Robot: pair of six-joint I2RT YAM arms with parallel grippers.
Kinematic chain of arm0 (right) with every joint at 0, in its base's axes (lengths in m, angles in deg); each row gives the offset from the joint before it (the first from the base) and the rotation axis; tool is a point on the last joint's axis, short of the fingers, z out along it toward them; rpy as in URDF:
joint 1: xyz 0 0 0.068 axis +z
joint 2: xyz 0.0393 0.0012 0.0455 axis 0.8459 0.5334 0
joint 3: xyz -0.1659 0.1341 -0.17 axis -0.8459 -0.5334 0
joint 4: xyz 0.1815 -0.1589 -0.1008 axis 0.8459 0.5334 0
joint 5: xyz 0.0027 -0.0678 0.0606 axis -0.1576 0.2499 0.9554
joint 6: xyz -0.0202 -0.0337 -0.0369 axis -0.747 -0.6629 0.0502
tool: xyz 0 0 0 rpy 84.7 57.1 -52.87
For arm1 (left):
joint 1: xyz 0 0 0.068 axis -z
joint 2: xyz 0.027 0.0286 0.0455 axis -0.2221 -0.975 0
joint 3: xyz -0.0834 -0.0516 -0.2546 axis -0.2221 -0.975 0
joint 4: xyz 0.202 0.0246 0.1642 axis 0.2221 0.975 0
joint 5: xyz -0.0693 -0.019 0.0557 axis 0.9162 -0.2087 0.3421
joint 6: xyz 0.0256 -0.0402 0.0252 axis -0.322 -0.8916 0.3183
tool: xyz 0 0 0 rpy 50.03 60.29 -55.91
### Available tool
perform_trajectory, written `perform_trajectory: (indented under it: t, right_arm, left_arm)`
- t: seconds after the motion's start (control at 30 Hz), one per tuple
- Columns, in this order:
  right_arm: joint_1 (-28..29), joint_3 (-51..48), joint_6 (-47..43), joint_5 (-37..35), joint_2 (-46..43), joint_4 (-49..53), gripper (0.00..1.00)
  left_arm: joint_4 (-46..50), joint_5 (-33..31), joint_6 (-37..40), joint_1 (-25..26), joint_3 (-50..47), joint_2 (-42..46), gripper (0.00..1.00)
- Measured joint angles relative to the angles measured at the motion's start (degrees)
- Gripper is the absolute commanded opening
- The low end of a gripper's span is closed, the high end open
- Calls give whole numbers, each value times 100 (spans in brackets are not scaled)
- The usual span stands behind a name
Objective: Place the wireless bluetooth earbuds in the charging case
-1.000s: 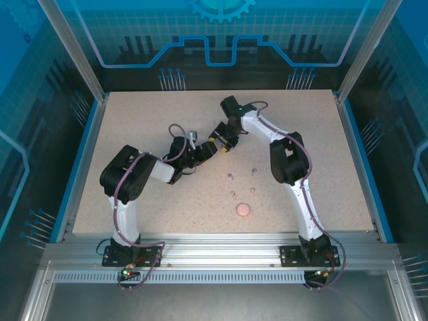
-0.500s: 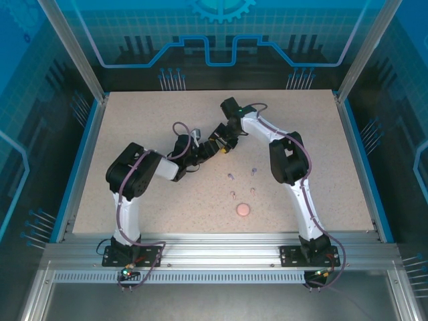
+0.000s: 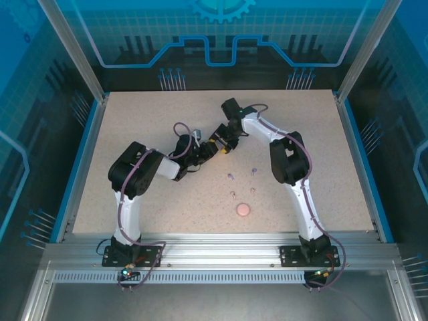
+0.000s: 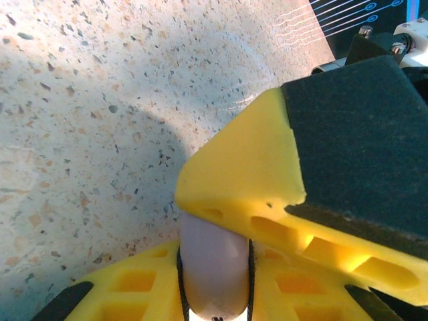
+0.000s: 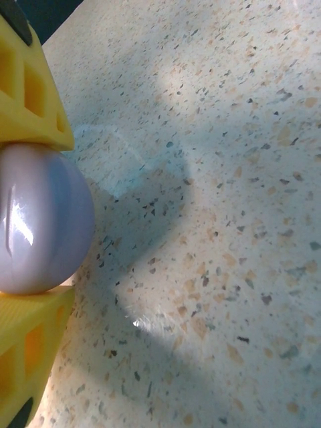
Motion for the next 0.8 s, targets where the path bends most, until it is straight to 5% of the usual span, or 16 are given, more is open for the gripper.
perform_trajectory:
  t: [0.17,0.47,0.8]
  right_arm:
    - [-13,-2,31,61,-74,-24,84]
    - [-660,-219,-509,-111,-1093,-181,89]
    - [-1189,-3888,-2815,706,-3679,-2658,89]
  left_arm:
    - [-2,4,-9,15,31,0,12]
    - [328,431,92,15,-37,391,6]
    - [1624,2232,887,-109,592,1377,6]
